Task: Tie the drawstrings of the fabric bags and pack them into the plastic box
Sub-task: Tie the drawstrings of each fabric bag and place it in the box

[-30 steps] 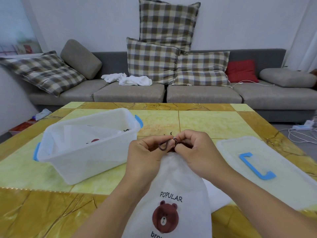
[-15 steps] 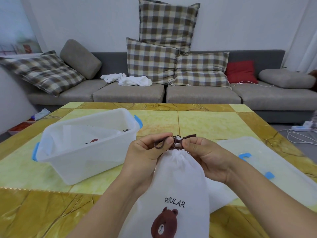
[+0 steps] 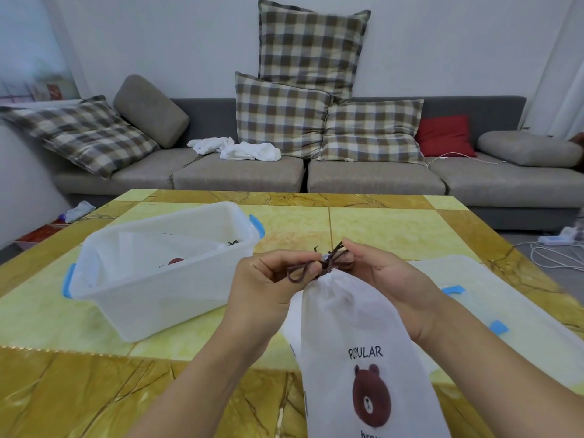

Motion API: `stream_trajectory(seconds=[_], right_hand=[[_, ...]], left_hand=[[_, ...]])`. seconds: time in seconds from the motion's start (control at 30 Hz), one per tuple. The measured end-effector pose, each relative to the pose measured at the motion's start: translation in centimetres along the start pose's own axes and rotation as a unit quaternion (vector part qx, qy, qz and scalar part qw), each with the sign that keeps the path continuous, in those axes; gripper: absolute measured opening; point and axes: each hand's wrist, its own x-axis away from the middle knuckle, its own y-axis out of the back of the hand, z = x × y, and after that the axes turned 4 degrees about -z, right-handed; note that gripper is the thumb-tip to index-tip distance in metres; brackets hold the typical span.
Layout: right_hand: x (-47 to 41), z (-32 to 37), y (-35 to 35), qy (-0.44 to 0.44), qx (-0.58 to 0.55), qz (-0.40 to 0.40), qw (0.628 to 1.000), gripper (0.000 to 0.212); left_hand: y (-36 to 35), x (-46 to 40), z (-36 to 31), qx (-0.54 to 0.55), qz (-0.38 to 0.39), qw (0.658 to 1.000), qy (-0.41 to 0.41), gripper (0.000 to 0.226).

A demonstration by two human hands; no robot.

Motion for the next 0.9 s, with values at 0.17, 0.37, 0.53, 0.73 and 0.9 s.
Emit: stream_trajectory(seconds=[0.17, 0.37, 0.53, 0.73, 0.9], right_hand=[[-0.9, -0.3, 0.9, 0.007, 0.008, -0.025, 1.0, 0.039], [-1.1, -0.3, 1.4, 0.012, -0.009, 0.025, 1.0, 0.042], [0.2, 0.8, 1.0, 0.002, 0.048, 0.037, 0.998, 0.077], [1.3, 0.6, -0.9, 0.086, 0.339, -0.024, 0.937, 0.021], [1.3, 0.9, -1.0, 0.216, 0.508, -0.066, 0.831, 0.005]], left_hand=[[-0.1, 0.0, 0.3, -0.039, 0.006, 0.998, -0.043, 0.018], [0.2, -0.3, 1.0, -0.136, 0.005, 0.979, -0.149, 0.03], [0.5, -0.5, 1.3, -0.18, -0.01, 0.961, -0.211, 0.055], [0.8, -0.1, 1.0, -0.184, 0.054, 0.959, -0.208, 0.042], [0.9, -0.4, 0.9, -0.145, 0.047, 0.985, -0.083, 0.016]])
